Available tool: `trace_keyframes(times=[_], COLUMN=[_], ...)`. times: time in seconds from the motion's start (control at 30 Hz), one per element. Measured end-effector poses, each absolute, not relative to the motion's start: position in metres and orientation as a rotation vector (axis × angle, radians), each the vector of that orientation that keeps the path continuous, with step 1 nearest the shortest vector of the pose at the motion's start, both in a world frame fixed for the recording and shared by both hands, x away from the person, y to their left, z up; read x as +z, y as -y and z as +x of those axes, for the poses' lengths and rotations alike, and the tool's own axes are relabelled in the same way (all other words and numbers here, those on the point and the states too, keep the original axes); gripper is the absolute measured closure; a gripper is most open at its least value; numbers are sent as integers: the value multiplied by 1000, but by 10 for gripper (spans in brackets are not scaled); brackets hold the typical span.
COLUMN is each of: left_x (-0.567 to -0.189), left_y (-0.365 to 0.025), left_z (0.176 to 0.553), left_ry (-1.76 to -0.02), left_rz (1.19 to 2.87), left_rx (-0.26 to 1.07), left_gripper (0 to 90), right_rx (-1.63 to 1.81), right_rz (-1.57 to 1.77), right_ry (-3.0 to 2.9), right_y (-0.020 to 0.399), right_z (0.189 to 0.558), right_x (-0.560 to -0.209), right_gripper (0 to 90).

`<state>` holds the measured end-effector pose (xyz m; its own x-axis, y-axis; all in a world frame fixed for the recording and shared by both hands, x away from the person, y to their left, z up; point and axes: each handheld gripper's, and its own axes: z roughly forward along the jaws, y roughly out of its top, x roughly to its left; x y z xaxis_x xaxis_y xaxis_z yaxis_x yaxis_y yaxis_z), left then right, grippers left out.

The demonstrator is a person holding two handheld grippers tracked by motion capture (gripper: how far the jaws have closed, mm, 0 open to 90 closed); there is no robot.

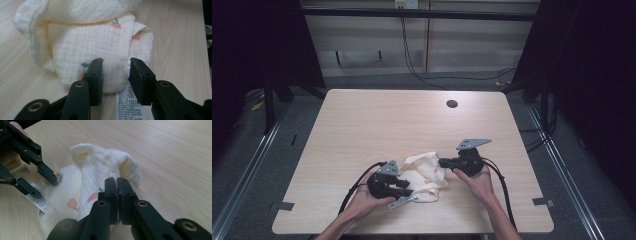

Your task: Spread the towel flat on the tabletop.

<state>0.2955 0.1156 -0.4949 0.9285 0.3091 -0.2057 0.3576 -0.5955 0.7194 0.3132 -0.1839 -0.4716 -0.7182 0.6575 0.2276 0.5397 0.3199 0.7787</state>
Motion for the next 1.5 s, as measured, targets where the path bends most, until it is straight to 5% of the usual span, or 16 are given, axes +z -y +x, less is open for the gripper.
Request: trace_keyframes(times=[0.33, 0.47, 0.63, 1.0, 1.5], left_x=[-500, -501, -500, -474, -424], left_y=[-113, -114, -116, -143, -186], left_z=[293, 294, 298, 302, 310], left_ry=[-448, -448, -464, -479, -529], left_rz=[2267, 2266, 2276, 2139, 1972], left_rx=[-49, 10, -22, -99, -8], left_gripper=[617, 777, 847, 857, 859], right_rx=[1363, 1363, 1381, 1487, 1600], right_rz=[1126, 1125, 1130, 1132, 1125], right_ry=[-2444, -2454, -2440, -2395, -2278], right_y=[184, 183, 184, 189, 206], right_z=[313, 314, 313, 311, 315], right_x=[-472, -473, -471, -457, -411], right_gripper=[877, 877, 877, 877, 878])
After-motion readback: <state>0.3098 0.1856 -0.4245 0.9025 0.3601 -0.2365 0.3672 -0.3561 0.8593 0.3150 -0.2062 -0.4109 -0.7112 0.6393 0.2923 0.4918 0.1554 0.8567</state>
